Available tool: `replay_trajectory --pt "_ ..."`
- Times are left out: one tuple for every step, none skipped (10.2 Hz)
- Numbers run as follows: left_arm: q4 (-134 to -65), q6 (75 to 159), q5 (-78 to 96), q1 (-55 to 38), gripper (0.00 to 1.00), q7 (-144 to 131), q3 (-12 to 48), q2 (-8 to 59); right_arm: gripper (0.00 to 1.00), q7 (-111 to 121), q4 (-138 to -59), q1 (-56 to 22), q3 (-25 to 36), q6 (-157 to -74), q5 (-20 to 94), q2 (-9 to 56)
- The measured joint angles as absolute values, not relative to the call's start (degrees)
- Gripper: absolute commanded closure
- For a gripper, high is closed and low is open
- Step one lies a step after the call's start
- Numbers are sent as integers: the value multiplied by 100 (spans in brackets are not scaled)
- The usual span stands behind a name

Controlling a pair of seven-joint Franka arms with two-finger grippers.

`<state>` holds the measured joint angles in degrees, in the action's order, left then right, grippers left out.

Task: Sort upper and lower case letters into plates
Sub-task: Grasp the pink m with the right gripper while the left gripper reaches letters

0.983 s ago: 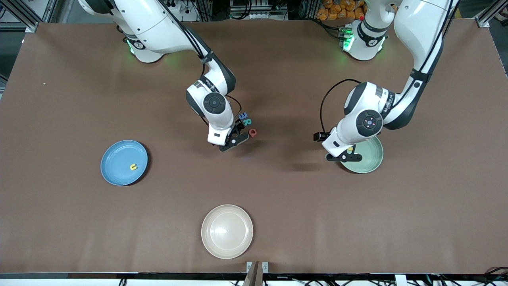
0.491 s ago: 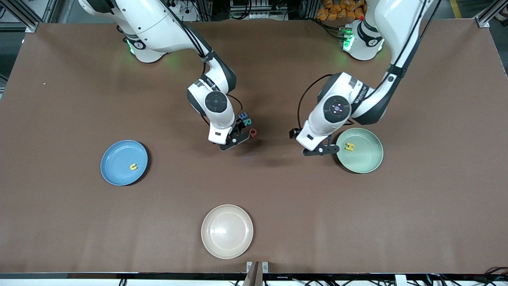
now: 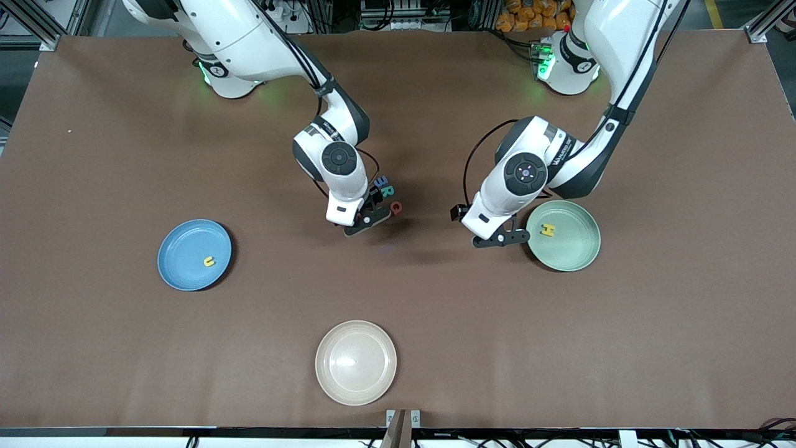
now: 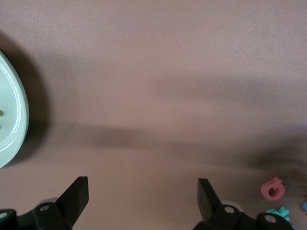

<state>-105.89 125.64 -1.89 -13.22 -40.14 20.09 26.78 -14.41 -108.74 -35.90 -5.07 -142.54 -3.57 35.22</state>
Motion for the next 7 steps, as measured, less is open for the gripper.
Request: replay_trajectory --pt "-10580 12564 -189 -1330 0 -4021 2010 2692 100 -1478 -10875 -3590 -496 -14239 -362 3491" --pt "-10573 12564 -189 -1335 0 -4025 2010 2704 100 -1495 -10876 -3590 -481 -14231 -365 3473" --pt "-10570 12564 -189 -1336 0 -4027 2010 2715 100 -1507 -10877 -3590 -475 -14228 -365 3465" --pt "-10569 12564 -189 -1336 0 -4032 2010 2720 100 -1510 -10877 -3592 -475 -14230 -365 3464" --pt "-10564 12564 -189 -1338 0 -4044 2012 2721 100 -1516 -10876 -3592 -471 -14242 -365 3462" --pt "-10556 12564 -189 -1357 0 -4095 2016 2722 100 -1538 -10872 -3599 -430 -14271 -365 3443" --pt "-10536 12564 -189 -1409 0 -4266 2024 2729 100 -1561 -10867 -3602 -304 -14279 -365 3384"
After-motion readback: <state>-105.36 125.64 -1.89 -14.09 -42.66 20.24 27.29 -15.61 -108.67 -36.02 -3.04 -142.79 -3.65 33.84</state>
